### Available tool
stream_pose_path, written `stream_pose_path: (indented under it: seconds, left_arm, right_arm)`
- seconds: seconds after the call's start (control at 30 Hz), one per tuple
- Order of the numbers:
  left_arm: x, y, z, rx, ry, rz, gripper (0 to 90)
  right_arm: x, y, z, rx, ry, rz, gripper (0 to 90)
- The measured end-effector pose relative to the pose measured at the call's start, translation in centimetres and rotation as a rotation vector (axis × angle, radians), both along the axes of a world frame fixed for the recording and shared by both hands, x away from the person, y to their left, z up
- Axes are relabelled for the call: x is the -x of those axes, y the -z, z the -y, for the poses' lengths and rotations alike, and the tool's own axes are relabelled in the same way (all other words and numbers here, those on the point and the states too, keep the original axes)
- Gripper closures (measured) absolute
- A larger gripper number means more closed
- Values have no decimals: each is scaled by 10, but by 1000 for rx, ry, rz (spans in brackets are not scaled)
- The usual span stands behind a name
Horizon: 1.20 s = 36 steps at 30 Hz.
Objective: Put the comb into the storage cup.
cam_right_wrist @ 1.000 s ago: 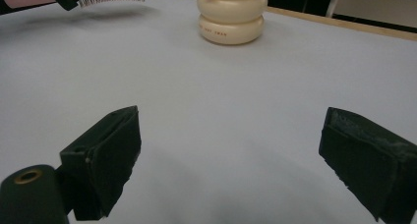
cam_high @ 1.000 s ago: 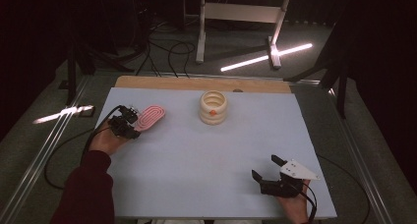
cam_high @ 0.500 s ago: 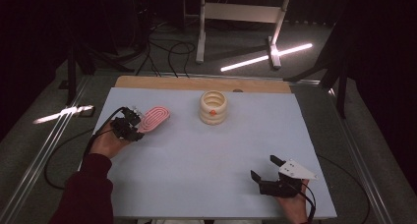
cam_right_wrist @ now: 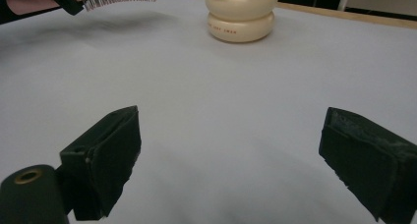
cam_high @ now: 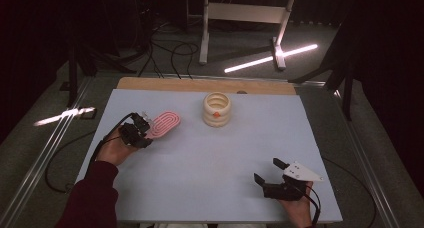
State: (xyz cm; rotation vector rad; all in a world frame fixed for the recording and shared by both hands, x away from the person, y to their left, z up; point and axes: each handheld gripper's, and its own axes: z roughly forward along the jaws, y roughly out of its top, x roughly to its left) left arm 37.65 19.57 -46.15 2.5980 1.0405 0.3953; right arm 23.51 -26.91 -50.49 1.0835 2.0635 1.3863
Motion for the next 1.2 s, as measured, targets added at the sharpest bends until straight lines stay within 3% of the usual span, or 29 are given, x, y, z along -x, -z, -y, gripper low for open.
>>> stream_pose_path:
  seconds: [0.27, 0.47, 0.77, 1.03, 1.2]
  left_arm:
    - [7, -4, 11, 12, 32, 22, 696]
    - [14, -9, 24, 24, 57, 40, 696]
    - [19, -17, 42, 27, 95, 55, 696]
    - [23, -22, 56, 49, 123, 68, 696]
    - [27, -25, 65, 55, 144, 78, 696]
  right_arm:
    - [-6, -2, 0, -26, -7, -49, 76]
    - [-12, -13, -1, -42, -19, -65, 74]
    - [-32, -22, -15, -58, -31, -116, 74]
    - [-47, -27, -24, -134, -77, -192, 75]
    - [-51, -31, -33, -137, -90, -214, 75]
